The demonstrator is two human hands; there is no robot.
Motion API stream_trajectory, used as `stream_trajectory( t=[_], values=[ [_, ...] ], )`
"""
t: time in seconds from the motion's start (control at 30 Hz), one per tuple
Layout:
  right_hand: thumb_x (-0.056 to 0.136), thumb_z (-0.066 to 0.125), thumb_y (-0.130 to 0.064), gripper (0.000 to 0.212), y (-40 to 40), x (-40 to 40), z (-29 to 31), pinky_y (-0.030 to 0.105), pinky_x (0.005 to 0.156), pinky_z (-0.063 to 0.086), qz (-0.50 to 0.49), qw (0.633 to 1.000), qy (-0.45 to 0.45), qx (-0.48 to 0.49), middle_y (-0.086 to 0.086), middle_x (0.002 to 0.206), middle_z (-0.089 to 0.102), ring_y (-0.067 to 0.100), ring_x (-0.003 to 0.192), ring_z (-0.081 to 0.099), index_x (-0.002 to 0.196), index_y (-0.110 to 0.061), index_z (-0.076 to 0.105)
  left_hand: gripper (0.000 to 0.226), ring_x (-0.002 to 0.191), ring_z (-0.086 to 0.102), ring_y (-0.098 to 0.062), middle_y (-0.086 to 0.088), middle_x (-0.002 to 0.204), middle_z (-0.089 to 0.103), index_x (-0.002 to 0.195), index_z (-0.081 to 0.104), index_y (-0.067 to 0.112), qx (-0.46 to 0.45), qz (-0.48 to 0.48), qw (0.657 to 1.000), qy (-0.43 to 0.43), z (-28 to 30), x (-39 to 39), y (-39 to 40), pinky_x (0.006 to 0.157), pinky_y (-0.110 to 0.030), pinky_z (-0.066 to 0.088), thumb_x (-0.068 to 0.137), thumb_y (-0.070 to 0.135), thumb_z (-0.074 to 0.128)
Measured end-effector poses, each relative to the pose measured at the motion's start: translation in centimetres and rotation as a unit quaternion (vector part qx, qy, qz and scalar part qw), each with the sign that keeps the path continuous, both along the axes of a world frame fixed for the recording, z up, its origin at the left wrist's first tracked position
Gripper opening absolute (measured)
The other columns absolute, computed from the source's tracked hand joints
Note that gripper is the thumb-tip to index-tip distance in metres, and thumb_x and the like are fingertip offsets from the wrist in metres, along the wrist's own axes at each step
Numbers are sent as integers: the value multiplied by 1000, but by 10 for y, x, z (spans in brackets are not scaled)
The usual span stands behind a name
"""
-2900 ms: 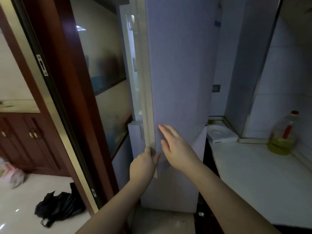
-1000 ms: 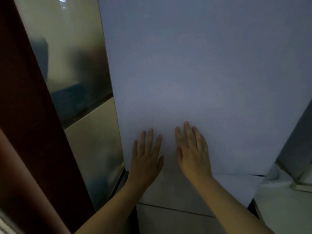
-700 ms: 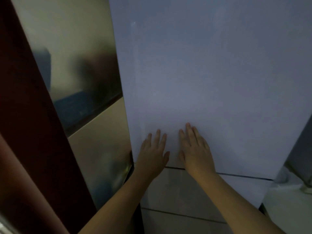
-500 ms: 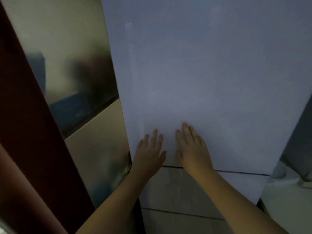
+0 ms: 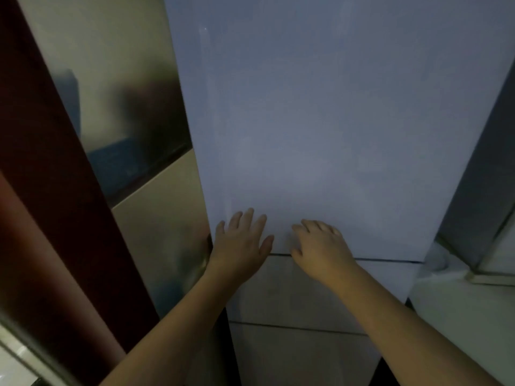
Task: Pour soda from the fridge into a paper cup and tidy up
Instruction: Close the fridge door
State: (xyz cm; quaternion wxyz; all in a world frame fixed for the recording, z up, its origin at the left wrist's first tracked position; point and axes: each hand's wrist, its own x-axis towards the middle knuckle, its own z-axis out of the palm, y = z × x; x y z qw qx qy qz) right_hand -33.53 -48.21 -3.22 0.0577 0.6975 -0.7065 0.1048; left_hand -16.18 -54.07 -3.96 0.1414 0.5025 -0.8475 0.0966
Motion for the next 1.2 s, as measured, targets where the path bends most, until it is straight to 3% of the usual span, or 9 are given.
stream_trajectory(
  t=[0.17,0.27,0.4,0.53,0.83,1.2],
  values=[
    [97,39,-39,56,39,22,-3,36,113,16,-16,1000,1,-9,4,155,26,23,139,24,149,-21,26,68,144,24,-27,-3,157,28,149,27,28,13,-11,1000,-25,-5,18,40,112,-55,23,93,63,11],
    [98,38,-39,56,69,39,-5,39,115,11,-35,999,1,-25,5,158,16,25,143,14,149,-21,25,62,144,23,-27,0,158,25,150,24,29,51,-19,998,-42,-10,30,58,111,-55,22,97,61,22],
    [96,40,-41,60,114,67,-10,42,116,9,-59,998,5,-36,5,160,7,27,145,5,150,-22,23,61,144,24,-28,-2,157,26,150,25,27,28,-52,997,-44,-7,51,95,112,-54,24,98,58,24],
    [97,39,-42,61,158,92,-13,40,117,8,-101,994,-10,-40,4,160,9,26,146,6,150,-22,19,61,146,19,-27,-2,159,23,150,25,26,11,-93,995,-32,-9,64,137,114,-55,22,98,58,23],
    [97,38,-44,60,251,95,-8,41,116,12,-194,981,10,-26,5,159,11,25,145,12,150,-24,20,63,149,3,-30,0,163,6,154,11,28,96,-173,979,-43,-9,49,205,117,-57,8,98,58,19],
    [96,39,-44,56,388,61,-7,38,113,18,-322,946,16,-31,4,155,26,23,141,23,147,-25,27,63,148,7,-27,-1,162,13,153,16,27,62,-314,946,-53,4,-21,314,117,-56,11,98,57,20]
  ],
)
